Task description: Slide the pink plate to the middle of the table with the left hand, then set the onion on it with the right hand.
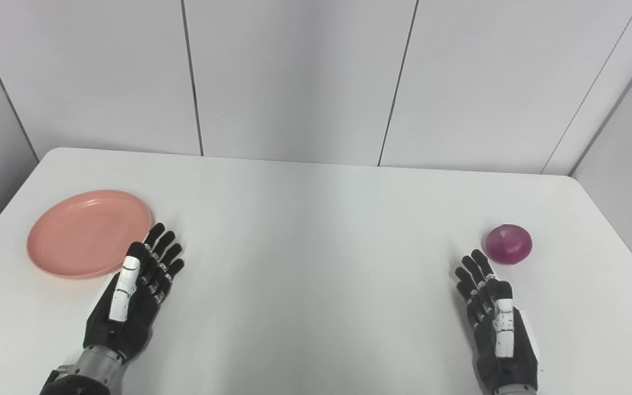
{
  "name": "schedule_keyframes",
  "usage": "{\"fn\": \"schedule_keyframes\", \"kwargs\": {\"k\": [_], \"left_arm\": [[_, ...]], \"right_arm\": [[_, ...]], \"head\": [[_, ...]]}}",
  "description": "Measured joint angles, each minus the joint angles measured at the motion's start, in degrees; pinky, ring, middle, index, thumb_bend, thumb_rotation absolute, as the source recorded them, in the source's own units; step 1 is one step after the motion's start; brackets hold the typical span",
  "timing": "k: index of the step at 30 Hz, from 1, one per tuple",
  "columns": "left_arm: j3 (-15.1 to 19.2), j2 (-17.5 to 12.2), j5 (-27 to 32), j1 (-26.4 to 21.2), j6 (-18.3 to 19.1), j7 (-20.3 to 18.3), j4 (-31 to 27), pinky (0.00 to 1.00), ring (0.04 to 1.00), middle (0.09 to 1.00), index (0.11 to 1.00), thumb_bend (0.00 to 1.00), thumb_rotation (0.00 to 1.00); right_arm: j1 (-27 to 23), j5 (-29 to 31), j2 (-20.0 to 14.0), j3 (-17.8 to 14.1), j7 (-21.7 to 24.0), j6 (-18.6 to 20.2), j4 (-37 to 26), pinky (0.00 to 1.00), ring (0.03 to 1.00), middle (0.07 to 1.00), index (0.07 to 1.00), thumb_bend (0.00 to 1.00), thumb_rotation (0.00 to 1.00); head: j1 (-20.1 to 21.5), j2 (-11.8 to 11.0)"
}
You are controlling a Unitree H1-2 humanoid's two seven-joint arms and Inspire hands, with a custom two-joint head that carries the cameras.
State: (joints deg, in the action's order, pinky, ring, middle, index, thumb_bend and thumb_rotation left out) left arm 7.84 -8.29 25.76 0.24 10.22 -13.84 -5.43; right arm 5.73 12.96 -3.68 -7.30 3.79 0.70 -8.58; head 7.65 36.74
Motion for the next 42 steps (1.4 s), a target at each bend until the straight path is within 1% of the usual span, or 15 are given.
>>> {"fn": "schedule_keyframes", "kwargs": {"k": [5, 6, 8, 10, 11, 12, 14, 18, 19, 23, 25, 27, 32, 39, 42], "left_arm": [[-0.3, 0.4, -1.0, 0.0, 0.0, 0.5, -0.3, 1.0, 0.993, 1.0, 1.0, 0.69, 0.84], [-0.4, 0.6, -1.2, 0.1, 0.0, 0.7, -0.5, 1.0, 0.992, 1.0, 1.0, 0.7, 0.83], [-0.8, 1.1, -1.8, 0.2, 0.0, 1.1, -0.9, 1.0, 0.991, 1.0, 1.0, 0.71, 0.82], [-1.3, 1.5, -2.5, 0.4, 0.0, 1.8, -1.3, 1.0, 0.993, 1.0, 1.0, 0.72, 0.81], [-1.6, 1.8, -2.9, 0.4, 0.0, 2.1, -1.5, 1.0, 0.996, 1.0, 1.0, 0.73, 0.8], [-2.0, 2.1, -3.5, 0.5, 0.0, 2.3, -1.6, 1.0, 0.996, 1.0, 1.0, 0.73, 0.8], [-2.6, 3.0, -4.1, 0.5, 0.0, 2.8, -1.8, 1.0, 0.999, 1.0, 1.0, 0.73, 0.81], [-3.5, 3.9, -5.0, 0.4, 0.0, 3.1, -1.9, 1.0, 1.0, 1.0, 1.0, 0.74, 0.8], [-3.5, 4.2, -5.2, 0.4, 0.0, 3.4, -1.9, 1.0, 1.0, 1.0, 1.0, 0.74, 0.8], [-4.1, 5.1, -6.3, 0.4, -0.6, 3.9, -1.7, 1.0, 1.0, 1.0, 1.0, 0.74, 0.79], [-4.4, 5.5, -7.2, 0.3, -1.3, 4.2, -1.4, 1.0, 1.0, 1.0, 1.0, 0.76, 0.77], [-4.4, 6.7, -7.8, 0.1, -2.3, 5.0, -0.8, 1.0, 0.997, 1.0, 1.0, 0.77, 0.76], [-5.4, 9.4, -9.3, -0.9, -3.5, 6.0, 0.6, 1.0, 0.998, 1.0, 1.0, 0.78, 0.75], [-5.8, 9.7, -10.9, -1.6, -6.2, 6.3, 2.8, 1.0, 0.997, 0.998, 1.0, 0.72, 0.78], [-5.8, 9.8, -11.2, -1.7, -7.2, 6.3, 3.2, 1.0, 0.997, 0.997, 1.0, 0.72, 0.77]], "right_arm": [[0.0, 0.8, -0.3, -0.1, 0.6, 0.0, 0.1, 0.99, 0.958, 0.955, 0.967, 0.87, 0.91], [0.1, 1.3, -0.4, -0.2, 0.8, 0.0, 0.2, 1.0, 0.96, 0.957, 0.969, 0.88, 0.91], [0.2, 1.8, -0.9, -0.6, 1.2, 0.0, 0.4, 0.99, 0.956, 0.956, 0.968, 0.89, 0.9], [0.1, 2.4, -1.6, -1.0, 1.8, -0.1, 0.9, 0.99, 0.955, 0.957, 0.962, 0.88, 0.91], [0.0, 2.6, -2.0, -1.2, 2.1, -0.1, 1.1, 0.99, 0.959, 0.962, 0.962, 0.87, 0.91], [-0.1, 3.0, -2.4, -1.5, 2.5, -0.5, 1.5, 0.99, 0.96, 0.963, 0.962, 0.87, 0.91], [-0.3, 4.2, -3.1, -1.8, 3.3, -1.1, 2.1, 0.98, 0.958, 0.96, 0.959, 0.87, 0.91], [-0.9, 5.8, -3.9, -2.5, 5.3, -3.3, 3.6, 0.96, 0.946, 0.948, 0.955, 0.86, 0.93], [-1.1, 6.1, -4.2, -2.7, 5.6, -3.5, 4.2, 0.96, 0.944, 0.947, 0.955, 0.86, 0.92], [-2.3, 7.7, -6.9, -4.6, 7.0, -4.2, 7.0, 0.96, 0.946, 0.948, 0.969, 0.83, 0.93], [-2.4, 8.4, -7.4, -5.2, 7.3, -4.5, 7.5, 0.98, 0.959, 0.954, 0.982, 0.82, 0.95], [-2.7, 8.9, -8.3, -5.5, 8.3, -4.7, 8.3, 0.98, 0.96, 0.954, 0.984, 0.82, 0.96], [-3.5, 9.0, -10.4, -6.3, 9.0, -4.8, 10.2, 1.0, 0.987, 0.972, 0.999, 0.83, 0.99], [-4.9, 10.3, -10.6, -7.1, 9.4, -4.8, 12.4, 1.0, 0.999, 0.992, 1.0, 0.86, 0.98], [-5.3, 10.4, -10.9, -7.4, 9.8, -4.8, 13.4, 1.0, 1.0, 1.0, 1.0, 0.87, 1.0]], "head": [[-3.0, -0.4], [-5.2, -0.5], [-5.2, -0.5], [-8.7, -1.1], [-8.7, -1.1], [-8.7, -1.1], [-12.1, -1.9], [-13.2, -2.2], [-15.1, -3.2], [-17.1, -3.9], [-20.9, -5.4], [-22.4, -6.1], [-24.1, -7.5], [-26.6, -9.8], [-27.1, -10.2]]}}
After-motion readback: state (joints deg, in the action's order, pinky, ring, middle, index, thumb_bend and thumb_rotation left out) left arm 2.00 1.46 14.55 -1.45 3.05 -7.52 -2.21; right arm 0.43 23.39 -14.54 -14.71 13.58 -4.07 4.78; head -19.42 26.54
